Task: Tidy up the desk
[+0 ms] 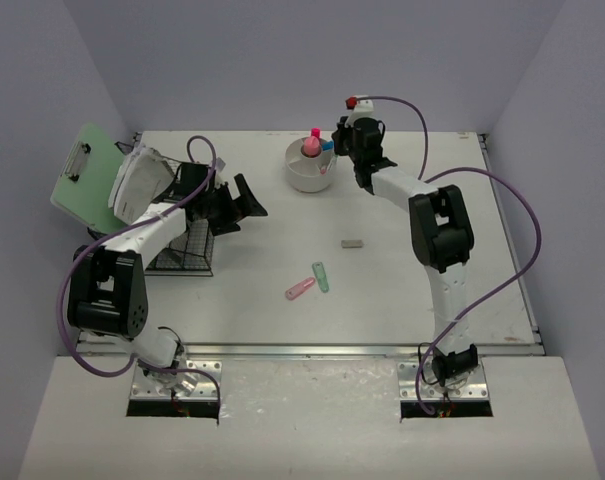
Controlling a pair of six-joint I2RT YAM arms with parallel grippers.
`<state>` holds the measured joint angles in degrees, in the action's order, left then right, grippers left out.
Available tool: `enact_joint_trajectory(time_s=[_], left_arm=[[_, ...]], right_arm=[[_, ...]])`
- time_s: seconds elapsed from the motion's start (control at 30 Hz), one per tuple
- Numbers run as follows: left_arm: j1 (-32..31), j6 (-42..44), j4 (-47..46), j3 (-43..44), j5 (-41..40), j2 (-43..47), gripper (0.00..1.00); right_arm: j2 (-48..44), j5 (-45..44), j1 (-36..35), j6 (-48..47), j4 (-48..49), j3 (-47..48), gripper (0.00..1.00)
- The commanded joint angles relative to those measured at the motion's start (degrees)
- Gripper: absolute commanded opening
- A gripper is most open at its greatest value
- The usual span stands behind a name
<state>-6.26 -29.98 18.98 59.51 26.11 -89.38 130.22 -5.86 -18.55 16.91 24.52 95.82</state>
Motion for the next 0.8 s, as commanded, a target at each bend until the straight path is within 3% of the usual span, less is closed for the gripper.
enact_joint_trajectory(time_s=[0.0,0.3,0.47,0.57,0.63,0.77], left_arm=[[0.81,0.06,-2.67,0.47,0.29,0.14,1.0],[0.81,0.16,-2.48,0.79,0.21,-0.53,1.0],[0.81,0.36,-2.4,0.61,0.14,-0.47,1.0],[0.81,0.36,-2.46,0.67,0.26,-0.44,1.0],[0.86,0.36,-2.5,0.66,0.26,-0.44,1.0],[0.81,0.18,-2.84,0.58,0.29,-0.04,1.0]], right_arm=[[1.09,0.06,1.01,0.36,2.81,3.82,0.0],[5.94,1.74,1.33,1.06,2.16,10.26,0.06],[7.85,2.77,1.41,0.79,2.22,13.21,0.34],[8.03,3.44,1.41,0.67,2.51,13.42,0.59],[7.68,4.53,1.37,0.93,2.68,13.25,0.69],[6.19,5.5,1.38,1.62,3.28,12.27,0.76]])
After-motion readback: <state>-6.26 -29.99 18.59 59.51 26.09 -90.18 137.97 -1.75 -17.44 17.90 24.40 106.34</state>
